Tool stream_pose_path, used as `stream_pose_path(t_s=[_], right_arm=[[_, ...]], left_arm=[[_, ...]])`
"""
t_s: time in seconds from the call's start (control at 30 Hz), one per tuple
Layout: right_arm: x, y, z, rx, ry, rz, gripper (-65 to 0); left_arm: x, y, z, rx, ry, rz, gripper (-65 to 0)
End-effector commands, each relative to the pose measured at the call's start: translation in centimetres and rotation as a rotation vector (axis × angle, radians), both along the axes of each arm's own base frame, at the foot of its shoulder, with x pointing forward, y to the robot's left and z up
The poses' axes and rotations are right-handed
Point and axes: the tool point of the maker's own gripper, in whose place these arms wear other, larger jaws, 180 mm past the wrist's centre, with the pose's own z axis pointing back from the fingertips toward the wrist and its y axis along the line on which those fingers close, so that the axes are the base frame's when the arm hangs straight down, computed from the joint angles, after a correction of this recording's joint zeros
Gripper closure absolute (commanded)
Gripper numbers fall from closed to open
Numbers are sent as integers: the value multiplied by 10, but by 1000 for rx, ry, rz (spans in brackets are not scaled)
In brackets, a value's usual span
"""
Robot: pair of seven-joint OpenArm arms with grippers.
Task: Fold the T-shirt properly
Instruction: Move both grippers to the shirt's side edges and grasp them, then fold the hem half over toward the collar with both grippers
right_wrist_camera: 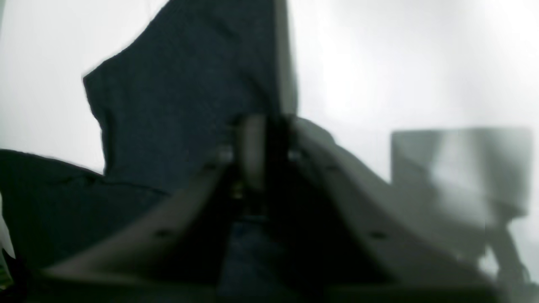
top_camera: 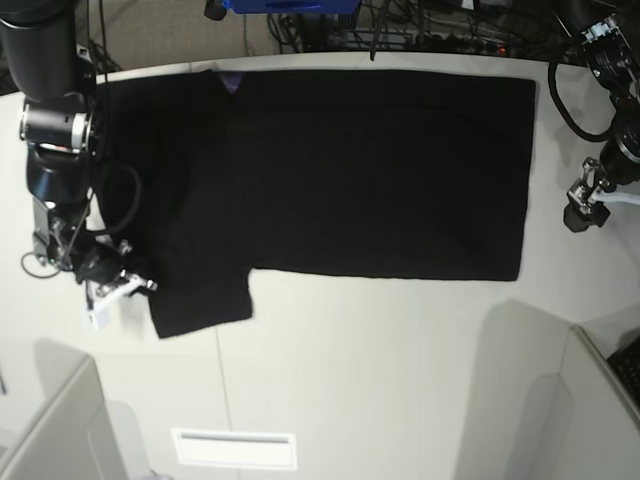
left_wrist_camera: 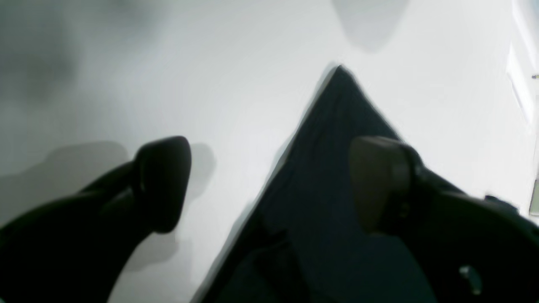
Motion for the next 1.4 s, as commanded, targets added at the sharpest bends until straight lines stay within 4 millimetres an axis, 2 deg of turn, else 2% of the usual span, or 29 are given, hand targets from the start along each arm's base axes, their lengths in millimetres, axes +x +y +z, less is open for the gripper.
stream_pose_path(t_s=[0.0,0.17,0.27,0.4,0.5,0.63,0.73,0.8,1.0,1.3,1.37], right_arm=[[6,-8,8,-28,-6,5,0],[5,-16,4,-44,23,-49,0],[5,-16,4,-41,23,-52,0],[5,-15,4,-37,26,-51,0],[5,-15,4,-37,24,-50,0],[5,-17,5,-40,24,-52,0],[5,-17,5,-40,24,-52,0],[4,-21,5,-45,24,-58,0],[6,-20,7,-45,20,-57,0],[7,-20,7,-48,17,-54,0],[7,-20,7,-48,17,-54,0]], left_arm=[[10,6,10,31,-25,-9,-569],[52,-2,-7,117,59,-75,-569],[82,-5,-10,93,60,-76,-569],[130,-28,-26,3,100,-123,-569],[152,-39,-39,11,119,-146,-569],[158,-38,-60,64,164,-158,-568],[154,-38,-73,64,203,-162,-568],[155,-40,-74,64,200,-163,-568],[154,-54,-79,66,181,-245,-568],[157,-75,-84,37,173,-270,-563],[158,-80,-86,27,174,-274,-504]])
